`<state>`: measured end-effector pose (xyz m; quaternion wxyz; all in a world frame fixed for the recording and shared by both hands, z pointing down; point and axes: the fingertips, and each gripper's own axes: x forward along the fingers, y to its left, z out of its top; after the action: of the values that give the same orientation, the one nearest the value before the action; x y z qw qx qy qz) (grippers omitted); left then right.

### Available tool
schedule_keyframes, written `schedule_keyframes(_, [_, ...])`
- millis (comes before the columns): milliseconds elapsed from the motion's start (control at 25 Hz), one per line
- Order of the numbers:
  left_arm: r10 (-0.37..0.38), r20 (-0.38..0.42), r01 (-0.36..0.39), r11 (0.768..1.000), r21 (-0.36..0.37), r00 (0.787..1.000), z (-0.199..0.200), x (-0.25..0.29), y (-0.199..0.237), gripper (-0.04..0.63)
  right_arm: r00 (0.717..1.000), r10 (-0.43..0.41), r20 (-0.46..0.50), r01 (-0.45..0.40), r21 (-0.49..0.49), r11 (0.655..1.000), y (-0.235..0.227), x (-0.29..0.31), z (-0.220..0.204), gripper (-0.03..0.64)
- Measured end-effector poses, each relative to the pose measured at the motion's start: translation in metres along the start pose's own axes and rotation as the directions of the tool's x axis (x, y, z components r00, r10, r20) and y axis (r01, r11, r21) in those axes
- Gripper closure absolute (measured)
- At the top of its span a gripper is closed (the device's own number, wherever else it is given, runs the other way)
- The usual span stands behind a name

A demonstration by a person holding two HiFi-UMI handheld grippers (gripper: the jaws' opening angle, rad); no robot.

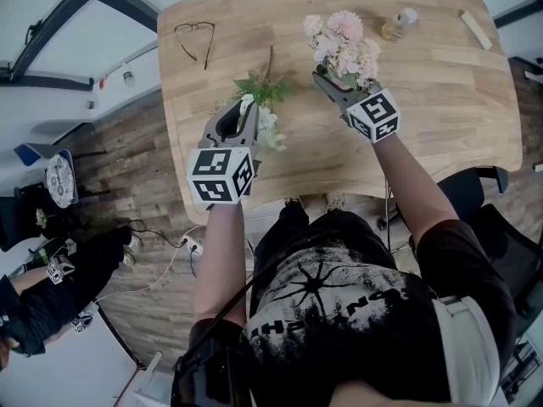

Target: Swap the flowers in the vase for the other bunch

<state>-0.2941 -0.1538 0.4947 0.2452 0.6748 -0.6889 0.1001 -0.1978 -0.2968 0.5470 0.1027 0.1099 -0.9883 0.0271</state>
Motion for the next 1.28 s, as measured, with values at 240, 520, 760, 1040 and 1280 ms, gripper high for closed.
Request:
schedule_keyframes(240, [-0.003,-0.001,0.003,1.000,-0.001,1.000,-0.001,0.000,-0.001,0.518,0.999,-0.008,-0.034,0.008,0.014,1.000,0.000,0.000,-0.010,0.394])
schedule_keyframes(520, [-0.005,-0.004,0.005,1.000,-0.002,1.000,-0.002,0.001,0.000,0.518,0.998,-0.025,-0.058,0.027,0.038,0.999,-0.001,-0.002,-0.021,0.391])
schedule_keyframes(760, [-0.002,-0.002,0.002,1.000,-0.003,1.000,-0.002,-0.001,-0.002,0.518,0.998,-0.030,-0.063,0.033,0.049,0.998,-0.001,-0.009,-0.022,0.391])
schedule_keyframes(1040, [0.004,0.015,-0.004,1.000,0.008,1.000,-0.004,-0.005,-0.012,0.518,0.997,-0.037,-0.062,0.042,0.095,0.995,0.001,-0.029,-0.022,0.391])
schedule_keyframes(1280, [0.005,0.041,-0.005,1.000,0.006,0.999,-0.001,-0.012,-0.024,0.518,0.997,-0.043,-0.069,0.051,0.105,0.993,0.002,-0.052,-0.015,0.391])
